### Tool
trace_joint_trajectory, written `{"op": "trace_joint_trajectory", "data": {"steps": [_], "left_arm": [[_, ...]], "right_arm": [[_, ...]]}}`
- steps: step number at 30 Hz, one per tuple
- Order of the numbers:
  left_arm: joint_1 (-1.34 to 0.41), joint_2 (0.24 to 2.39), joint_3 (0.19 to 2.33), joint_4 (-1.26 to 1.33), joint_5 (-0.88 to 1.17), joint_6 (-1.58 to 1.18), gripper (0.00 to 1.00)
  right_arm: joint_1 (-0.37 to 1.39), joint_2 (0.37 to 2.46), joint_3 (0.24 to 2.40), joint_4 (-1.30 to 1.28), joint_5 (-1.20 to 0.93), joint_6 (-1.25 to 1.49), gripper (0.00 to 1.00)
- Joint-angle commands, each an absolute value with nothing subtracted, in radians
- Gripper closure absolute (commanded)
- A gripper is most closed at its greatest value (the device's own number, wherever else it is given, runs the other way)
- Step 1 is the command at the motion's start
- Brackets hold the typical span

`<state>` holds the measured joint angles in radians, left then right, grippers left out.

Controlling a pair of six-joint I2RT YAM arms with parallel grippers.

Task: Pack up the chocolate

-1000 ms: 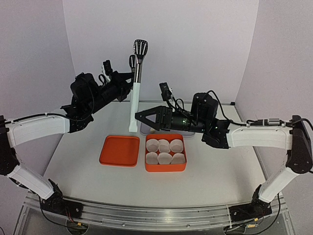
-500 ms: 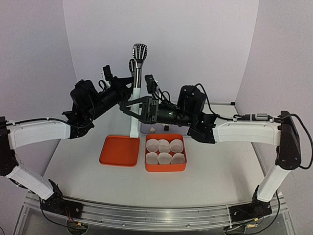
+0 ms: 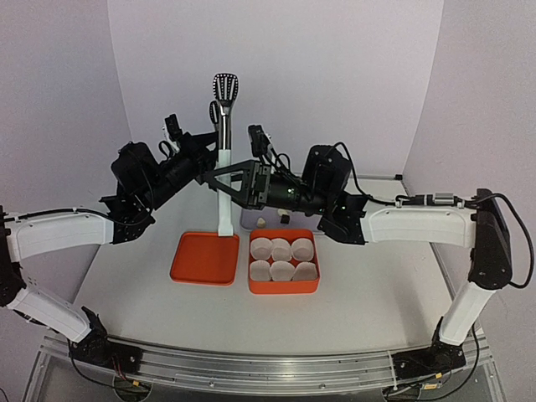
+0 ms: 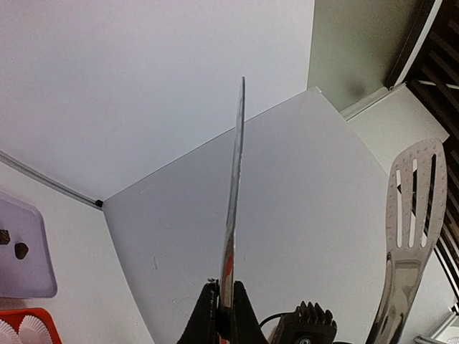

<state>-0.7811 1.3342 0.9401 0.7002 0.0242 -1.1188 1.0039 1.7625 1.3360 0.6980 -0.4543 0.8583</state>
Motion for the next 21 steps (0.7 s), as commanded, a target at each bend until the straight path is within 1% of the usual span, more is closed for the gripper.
{"op": "trace_joint_trajectory", "data": {"steps": [1,6,13,15,17,19,20,21], "left_arm": [[-0.783,1.313,0.957,0.718,-0.016,-1.124,1.0],[-0.784,1.327,0.968,0.688,-0.03,-1.119,1.0],[-0.785,1.371,0.981,0.688,-0.004,-1.139,1.0],[-0.785,1.379,0.986,0.687,-0.003,-1.139,1.0],[-0.785,1.383,0.991,0.677,-0.003,-1.129,1.0],[-0.785,1.381,1.001,0.66,0.011,-1.115,1.0],[-0.785,1.38,1.006,0.649,0.026,-1.106,0.99],[-0.786,1.378,1.009,0.639,0.034,-1.101,0.92]], "right_arm": [[1.013,1.77,1.381,0.763,-0.495,0.865,0.27],[1.014,1.761,1.367,0.76,-0.465,0.858,0.35],[1.013,1.759,1.361,0.755,-0.406,0.86,0.42],[1.014,1.753,1.355,0.752,-0.387,0.86,0.45],[1.013,1.741,1.342,0.747,-0.367,0.861,0.51],[1.013,1.727,1.322,0.742,-0.344,0.858,0.55],[1.013,1.722,1.314,0.738,-0.33,0.856,0.57],[1.014,1.717,1.305,0.731,-0.313,0.856,0.58]]}}
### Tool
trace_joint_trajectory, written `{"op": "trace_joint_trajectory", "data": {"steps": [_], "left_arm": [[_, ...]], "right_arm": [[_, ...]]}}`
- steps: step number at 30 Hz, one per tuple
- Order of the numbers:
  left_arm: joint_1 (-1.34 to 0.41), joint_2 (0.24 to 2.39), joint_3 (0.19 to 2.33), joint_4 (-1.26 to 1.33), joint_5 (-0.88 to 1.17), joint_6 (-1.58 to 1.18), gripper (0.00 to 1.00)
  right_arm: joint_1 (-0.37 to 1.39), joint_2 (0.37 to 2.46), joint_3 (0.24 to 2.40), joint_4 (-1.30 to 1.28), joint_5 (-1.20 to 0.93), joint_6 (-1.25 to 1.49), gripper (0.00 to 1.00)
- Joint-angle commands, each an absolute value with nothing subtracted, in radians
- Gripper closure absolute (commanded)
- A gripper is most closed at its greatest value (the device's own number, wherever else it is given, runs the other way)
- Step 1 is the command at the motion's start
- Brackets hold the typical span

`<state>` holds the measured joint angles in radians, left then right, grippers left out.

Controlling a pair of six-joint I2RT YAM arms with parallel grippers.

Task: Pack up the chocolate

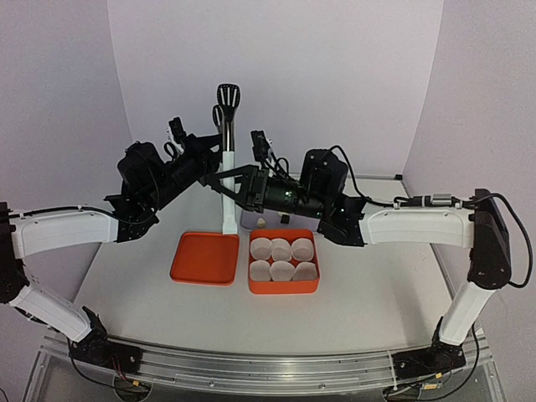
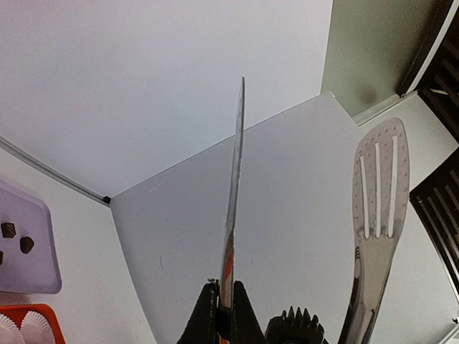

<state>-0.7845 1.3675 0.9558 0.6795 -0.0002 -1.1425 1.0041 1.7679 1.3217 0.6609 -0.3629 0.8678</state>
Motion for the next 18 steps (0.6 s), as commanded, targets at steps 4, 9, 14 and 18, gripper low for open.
{"op": "trace_joint_trajectory", "data": {"steps": [4,9,14,18], "left_arm": [[-0.786,1.352,1.013,0.585,0.046,-1.054,0.47],[-0.785,1.288,1.009,0.483,0.016,-0.977,0.23],[-0.785,1.204,0.985,0.338,-0.127,-0.917,0.07],[-0.785,1.16,0.985,0.207,-0.236,-0.838,0.02]], "right_arm": [[1.006,1.693,1.293,0.656,-0.257,0.852,0.58],[0.957,1.654,1.266,0.554,-0.206,0.869,0.58],[0.854,1.599,1.211,0.463,-0.209,0.91,0.61],[0.768,1.538,1.21,0.206,-0.222,0.829,0.6]]}}
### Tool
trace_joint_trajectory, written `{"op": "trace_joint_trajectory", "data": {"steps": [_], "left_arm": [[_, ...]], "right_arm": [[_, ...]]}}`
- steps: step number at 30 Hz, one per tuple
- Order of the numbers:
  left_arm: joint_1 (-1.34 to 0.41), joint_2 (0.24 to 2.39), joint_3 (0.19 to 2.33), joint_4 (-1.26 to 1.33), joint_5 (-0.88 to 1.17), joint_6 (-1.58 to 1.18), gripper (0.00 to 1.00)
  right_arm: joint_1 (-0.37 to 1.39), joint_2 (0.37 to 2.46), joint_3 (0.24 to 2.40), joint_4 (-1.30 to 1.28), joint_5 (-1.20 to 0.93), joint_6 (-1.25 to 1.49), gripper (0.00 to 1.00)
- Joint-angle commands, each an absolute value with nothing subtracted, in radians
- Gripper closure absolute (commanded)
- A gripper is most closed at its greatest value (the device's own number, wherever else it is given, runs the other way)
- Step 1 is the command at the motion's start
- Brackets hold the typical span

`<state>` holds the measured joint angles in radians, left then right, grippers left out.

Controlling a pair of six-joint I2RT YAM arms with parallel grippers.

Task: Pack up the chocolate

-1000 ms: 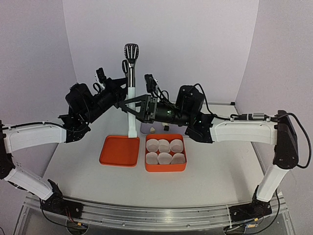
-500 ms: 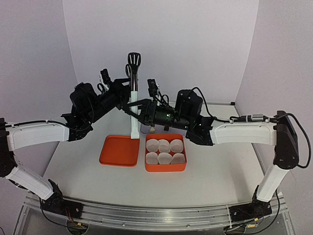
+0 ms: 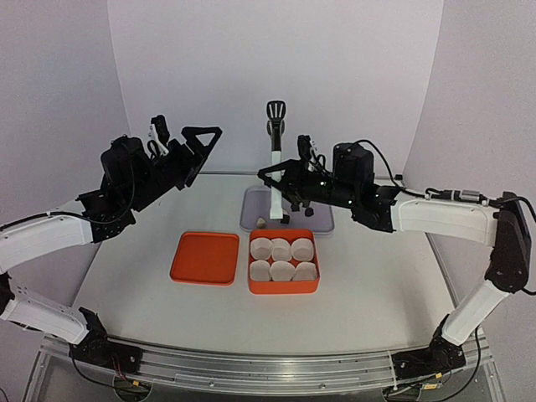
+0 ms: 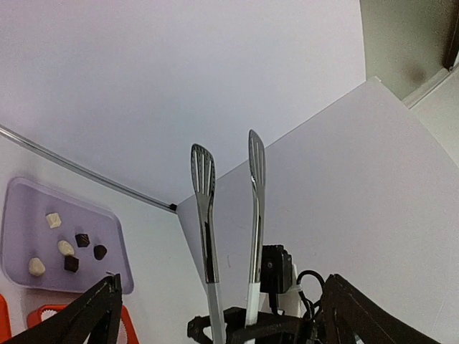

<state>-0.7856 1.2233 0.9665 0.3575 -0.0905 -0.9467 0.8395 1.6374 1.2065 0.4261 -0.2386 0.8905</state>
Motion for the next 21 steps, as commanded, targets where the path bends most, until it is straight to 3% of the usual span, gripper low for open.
{"op": "trace_joint_trajectory", "data": {"steps": [1,6,11,16,21], "left_arm": [[-0.785,1.159,0.997,0.164,-0.255,-0.817,0.01],[-0.785,1.206,1.087,-0.034,-0.315,-0.722,0.0],[-0.782,1.293,1.184,-0.272,-0.47,-0.709,0.0],[-0.761,1.346,1.197,-0.328,-0.5,-0.682,0.0],[-0.646,1.403,1.2,-0.359,-0.397,-0.674,0.0]], "right_arm": [[0.751,1.521,1.215,0.12,-0.209,0.787,0.6],[0.686,1.46,1.303,-0.423,-0.09,0.575,0.59],[0.605,1.527,1.485,-0.913,-0.018,0.401,0.58],[0.554,1.61,1.59,-1.108,0.045,0.314,0.58],[0.548,1.742,1.716,-1.214,0.119,0.174,0.56]]}}
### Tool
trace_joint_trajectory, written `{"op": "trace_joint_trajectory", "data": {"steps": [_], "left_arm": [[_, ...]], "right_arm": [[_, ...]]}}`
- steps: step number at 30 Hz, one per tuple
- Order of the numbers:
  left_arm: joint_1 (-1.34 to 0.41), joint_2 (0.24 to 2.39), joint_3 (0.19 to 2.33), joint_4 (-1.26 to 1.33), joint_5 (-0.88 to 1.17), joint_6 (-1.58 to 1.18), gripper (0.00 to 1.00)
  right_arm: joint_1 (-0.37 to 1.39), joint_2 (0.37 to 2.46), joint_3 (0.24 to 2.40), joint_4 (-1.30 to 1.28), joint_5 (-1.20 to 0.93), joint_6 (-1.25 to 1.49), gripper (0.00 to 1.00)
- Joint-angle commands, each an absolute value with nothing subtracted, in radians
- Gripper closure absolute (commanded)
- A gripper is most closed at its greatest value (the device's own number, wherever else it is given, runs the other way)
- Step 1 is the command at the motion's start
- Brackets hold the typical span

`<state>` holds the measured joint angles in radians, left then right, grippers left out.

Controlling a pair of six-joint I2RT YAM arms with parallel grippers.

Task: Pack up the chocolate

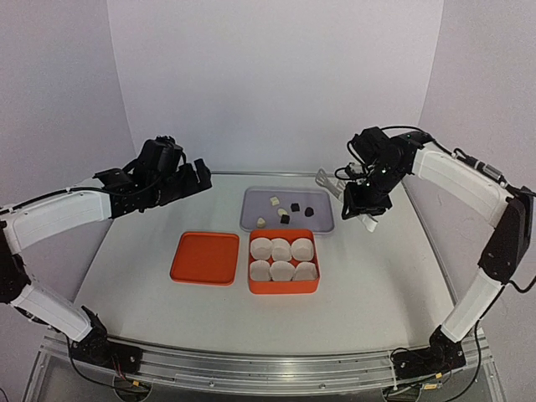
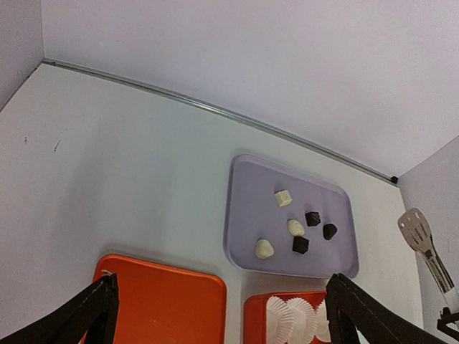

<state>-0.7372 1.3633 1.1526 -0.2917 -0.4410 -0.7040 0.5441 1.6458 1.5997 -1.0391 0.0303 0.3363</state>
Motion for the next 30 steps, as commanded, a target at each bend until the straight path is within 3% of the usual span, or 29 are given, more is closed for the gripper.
{"op": "trace_joint_trajectory", "data": {"steps": [1,10,30], "left_arm": [[-0.62,1.418,1.201,-0.368,-0.38,-0.678,0.0],[-0.559,1.53,1.23,-0.412,-0.401,-0.66,0.0],[-0.515,1.574,1.221,-0.41,-0.364,-0.683,0.0]], "right_arm": [[0.548,1.774,1.743,-1.226,0.139,0.142,0.56],[0.548,2.033,1.948,-1.256,0.352,-0.055,0.55],[0.549,2.254,2.091,-1.273,0.321,-0.116,0.6]]}}
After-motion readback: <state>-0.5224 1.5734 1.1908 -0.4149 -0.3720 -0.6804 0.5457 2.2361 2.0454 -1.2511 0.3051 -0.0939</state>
